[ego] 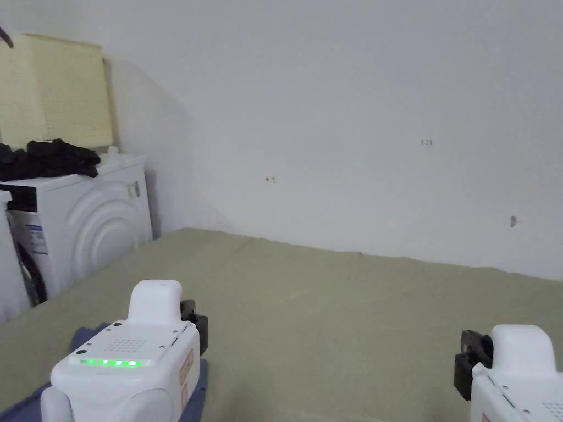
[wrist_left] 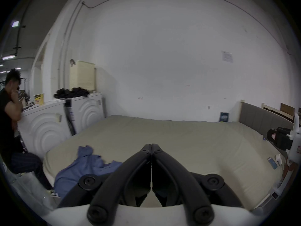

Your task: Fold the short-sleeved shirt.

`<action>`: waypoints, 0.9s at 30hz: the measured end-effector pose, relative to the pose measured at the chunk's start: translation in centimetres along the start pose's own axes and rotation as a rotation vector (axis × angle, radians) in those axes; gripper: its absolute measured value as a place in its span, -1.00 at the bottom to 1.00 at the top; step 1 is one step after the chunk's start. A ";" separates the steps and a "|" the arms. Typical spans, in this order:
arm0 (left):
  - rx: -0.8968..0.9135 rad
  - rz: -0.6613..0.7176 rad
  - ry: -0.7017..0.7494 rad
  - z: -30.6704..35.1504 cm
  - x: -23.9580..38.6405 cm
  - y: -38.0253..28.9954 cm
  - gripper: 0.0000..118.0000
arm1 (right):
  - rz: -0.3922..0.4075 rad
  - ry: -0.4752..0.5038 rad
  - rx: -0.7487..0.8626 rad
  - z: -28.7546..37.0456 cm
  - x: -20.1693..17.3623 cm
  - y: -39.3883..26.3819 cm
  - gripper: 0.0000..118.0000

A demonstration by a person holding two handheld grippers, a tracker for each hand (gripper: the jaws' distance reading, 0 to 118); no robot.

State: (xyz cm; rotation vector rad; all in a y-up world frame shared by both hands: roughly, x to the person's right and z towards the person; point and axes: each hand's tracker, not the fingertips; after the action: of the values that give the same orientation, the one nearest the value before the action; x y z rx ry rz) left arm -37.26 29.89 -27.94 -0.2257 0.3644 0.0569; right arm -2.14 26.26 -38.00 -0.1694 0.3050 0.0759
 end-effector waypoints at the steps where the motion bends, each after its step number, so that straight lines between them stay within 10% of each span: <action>1: -0.001 0.006 0.038 0.5 -1.5 -0.1 -1.00 | 0.000 0.041 0.002 -0.8 -1.5 0.2 -1.00; 12: -0.044 0.064 0.318 5.6 -12.6 -2.0 -1.00 | 0.009 0.314 0.011 -3.9 -13.1 1.1 -1.00; 27: -0.162 0.087 0.299 0.6 -14.2 -5.0 -1.00 | 0.025 0.317 -0.028 -5.0 -13.7 0.1 -1.00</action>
State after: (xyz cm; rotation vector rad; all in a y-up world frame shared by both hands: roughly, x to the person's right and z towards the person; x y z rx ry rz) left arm -49.86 24.92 -21.25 -0.3798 0.6688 0.1396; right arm -16.65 24.80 -38.50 -0.2054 0.6219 0.0776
